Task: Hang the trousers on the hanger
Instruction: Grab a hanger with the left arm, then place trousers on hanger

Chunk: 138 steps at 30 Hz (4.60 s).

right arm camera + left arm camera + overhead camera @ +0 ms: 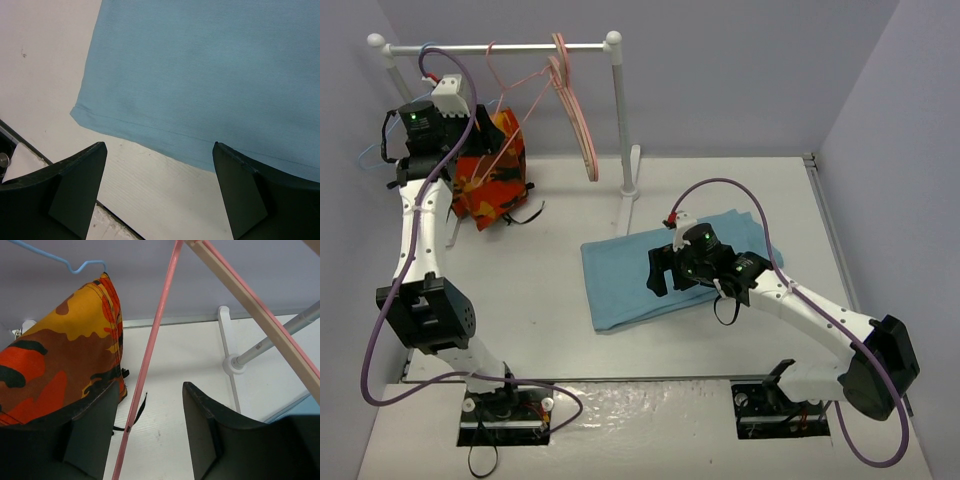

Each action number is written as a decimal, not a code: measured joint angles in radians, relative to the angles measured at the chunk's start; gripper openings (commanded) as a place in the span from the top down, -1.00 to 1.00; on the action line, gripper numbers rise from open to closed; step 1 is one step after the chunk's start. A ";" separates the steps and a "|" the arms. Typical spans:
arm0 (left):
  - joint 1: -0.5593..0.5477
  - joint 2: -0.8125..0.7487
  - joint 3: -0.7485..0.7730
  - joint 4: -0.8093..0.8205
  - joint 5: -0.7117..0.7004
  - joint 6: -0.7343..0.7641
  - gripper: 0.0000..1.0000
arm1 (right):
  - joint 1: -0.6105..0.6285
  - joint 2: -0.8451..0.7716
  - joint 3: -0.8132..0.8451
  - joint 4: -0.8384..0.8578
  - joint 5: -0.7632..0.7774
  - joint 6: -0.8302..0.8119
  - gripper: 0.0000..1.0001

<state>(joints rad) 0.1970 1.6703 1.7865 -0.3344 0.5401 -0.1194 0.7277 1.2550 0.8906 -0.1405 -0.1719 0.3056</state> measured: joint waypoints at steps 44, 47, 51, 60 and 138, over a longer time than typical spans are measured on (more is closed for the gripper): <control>-0.027 -0.167 0.018 -0.111 0.008 -0.049 1.00 | 0.000 0.002 -0.024 0.011 -0.027 0.034 -0.68; -0.027 -0.194 0.024 -0.160 -0.002 -0.045 1.00 | 0.000 0.005 -0.024 0.013 -0.028 0.033 -0.67; -0.027 -0.221 0.028 -0.232 -0.032 -0.037 1.00 | 0.000 0.021 -0.024 0.019 -0.034 0.032 -0.67; -0.027 -0.346 -0.048 -0.335 -0.094 -0.052 1.00 | 0.000 0.072 -0.006 0.024 -0.042 0.024 -0.66; -0.779 -0.965 -1.452 0.344 -0.696 -0.547 1.00 | 0.218 0.685 0.306 0.191 0.261 0.081 1.00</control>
<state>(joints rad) -0.5824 0.7055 0.3344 0.0099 -0.1563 -0.6662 0.9455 1.9399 1.1970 0.0503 0.0888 0.3866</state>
